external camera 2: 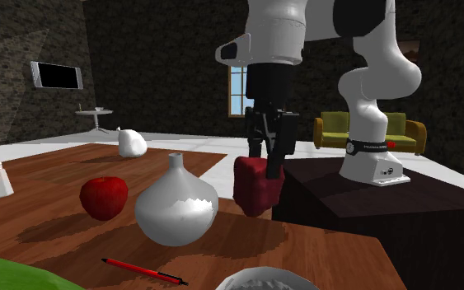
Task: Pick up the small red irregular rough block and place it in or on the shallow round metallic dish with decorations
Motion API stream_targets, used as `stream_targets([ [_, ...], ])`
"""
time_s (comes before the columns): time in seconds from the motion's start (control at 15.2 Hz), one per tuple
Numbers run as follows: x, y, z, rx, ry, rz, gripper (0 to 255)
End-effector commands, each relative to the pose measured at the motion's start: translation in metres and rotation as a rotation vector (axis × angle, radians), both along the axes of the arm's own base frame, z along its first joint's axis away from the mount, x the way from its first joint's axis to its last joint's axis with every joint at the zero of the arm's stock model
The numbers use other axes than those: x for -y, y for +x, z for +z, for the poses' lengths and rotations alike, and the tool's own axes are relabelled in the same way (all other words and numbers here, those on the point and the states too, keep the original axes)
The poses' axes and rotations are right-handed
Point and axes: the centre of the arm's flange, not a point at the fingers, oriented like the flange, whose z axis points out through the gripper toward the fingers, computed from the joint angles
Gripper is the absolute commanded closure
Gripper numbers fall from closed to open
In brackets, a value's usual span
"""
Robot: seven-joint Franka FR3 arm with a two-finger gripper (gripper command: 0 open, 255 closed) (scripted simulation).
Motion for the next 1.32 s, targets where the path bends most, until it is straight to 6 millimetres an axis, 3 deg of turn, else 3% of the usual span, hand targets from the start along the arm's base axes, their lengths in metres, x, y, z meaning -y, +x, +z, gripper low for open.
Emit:
stream_targets([
  [0.0, -0.028, 0.001, 0.003, 0.001, 0.0, -0.002, 255],
  [0.59, -0.146, 0.008, 0.016, 0.001, 0.0, -0.002, 255],
  [1.25, -0.146, 0.008, -0.037, 0.001, 0.0, -0.002, 255],
])
